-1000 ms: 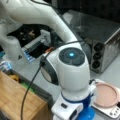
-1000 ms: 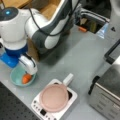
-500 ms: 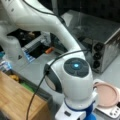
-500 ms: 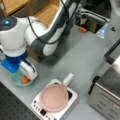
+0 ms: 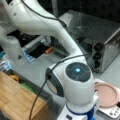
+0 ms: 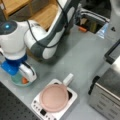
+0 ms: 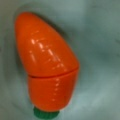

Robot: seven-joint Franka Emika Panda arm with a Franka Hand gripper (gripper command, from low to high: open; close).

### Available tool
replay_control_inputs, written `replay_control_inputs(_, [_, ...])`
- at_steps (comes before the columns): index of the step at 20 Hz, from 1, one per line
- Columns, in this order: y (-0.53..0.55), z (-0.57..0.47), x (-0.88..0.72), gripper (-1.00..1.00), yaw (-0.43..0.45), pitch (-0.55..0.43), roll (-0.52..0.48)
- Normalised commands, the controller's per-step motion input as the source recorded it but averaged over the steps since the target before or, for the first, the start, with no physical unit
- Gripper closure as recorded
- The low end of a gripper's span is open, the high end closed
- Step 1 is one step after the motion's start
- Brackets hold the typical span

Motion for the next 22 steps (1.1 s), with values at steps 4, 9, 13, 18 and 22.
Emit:
replay_control_inputs(4, [-0.19, 0.02, 0.26, -1.00, 0.091, 0.070, 0.081])
replay_control_inputs(9, [-0.16, 0.02, 0.24, -1.00, 0.074, 0.065, 0.095])
replay_control_inputs(13, [-0.15, 0.00, 0.22, -1.00, 0.060, 0.053, 0.116])
replay_control_inputs(18, [-0.12, -0.04, 0.17, -1.00, 0.034, 0.039, 0.127])
replay_control_inputs(22, [-0.02, -0.07, 0.10, -1.00, 0.010, 0.012, 0.131])
